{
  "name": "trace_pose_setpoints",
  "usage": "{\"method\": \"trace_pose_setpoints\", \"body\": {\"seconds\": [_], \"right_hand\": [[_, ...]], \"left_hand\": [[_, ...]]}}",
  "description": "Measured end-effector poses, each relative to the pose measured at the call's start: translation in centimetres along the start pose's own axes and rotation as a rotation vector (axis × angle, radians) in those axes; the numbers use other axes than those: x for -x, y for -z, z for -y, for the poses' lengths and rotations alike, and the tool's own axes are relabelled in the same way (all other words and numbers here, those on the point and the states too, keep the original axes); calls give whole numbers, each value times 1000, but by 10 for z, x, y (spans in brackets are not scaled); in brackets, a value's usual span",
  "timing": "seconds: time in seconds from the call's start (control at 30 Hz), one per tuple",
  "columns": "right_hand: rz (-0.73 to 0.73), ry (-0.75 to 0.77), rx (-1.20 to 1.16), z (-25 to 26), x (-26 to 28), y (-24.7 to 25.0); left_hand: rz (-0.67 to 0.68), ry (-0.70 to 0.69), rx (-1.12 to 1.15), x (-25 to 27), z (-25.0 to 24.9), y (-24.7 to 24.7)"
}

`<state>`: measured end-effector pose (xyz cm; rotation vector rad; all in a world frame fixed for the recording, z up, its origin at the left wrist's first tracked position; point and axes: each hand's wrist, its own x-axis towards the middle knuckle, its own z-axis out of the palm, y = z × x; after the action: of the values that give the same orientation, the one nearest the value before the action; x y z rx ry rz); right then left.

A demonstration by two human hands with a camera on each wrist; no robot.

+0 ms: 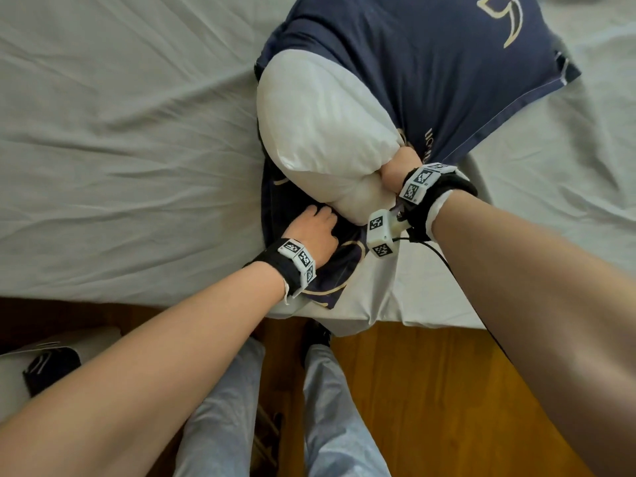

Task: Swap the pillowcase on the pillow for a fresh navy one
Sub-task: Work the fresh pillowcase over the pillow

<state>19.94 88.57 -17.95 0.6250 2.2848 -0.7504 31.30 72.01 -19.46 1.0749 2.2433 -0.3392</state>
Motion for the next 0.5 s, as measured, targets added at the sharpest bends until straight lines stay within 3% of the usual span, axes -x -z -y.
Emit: {"method": "trace_pose_setpoints", "body": {"seconds": [0.13, 0.2, 0.27, 0.37, 0.5], "right_hand": [[37, 38, 82, -6, -11, -1], [10, 24, 125, -10, -10, 2], [3, -1, 114, -10, -15, 0], [6, 28, 112, -7, -16, -1], [11, 2, 84, -11, -14, -1]], "left_hand": [[-126, 23, 72, -6, 6, -12], [-109, 25, 105, -12, 6, -15], [-185, 111, 200, -17, 6, -7], [-186, 227, 295, -19, 5, 1], [-215, 244, 245, 5, -8, 0]]}}
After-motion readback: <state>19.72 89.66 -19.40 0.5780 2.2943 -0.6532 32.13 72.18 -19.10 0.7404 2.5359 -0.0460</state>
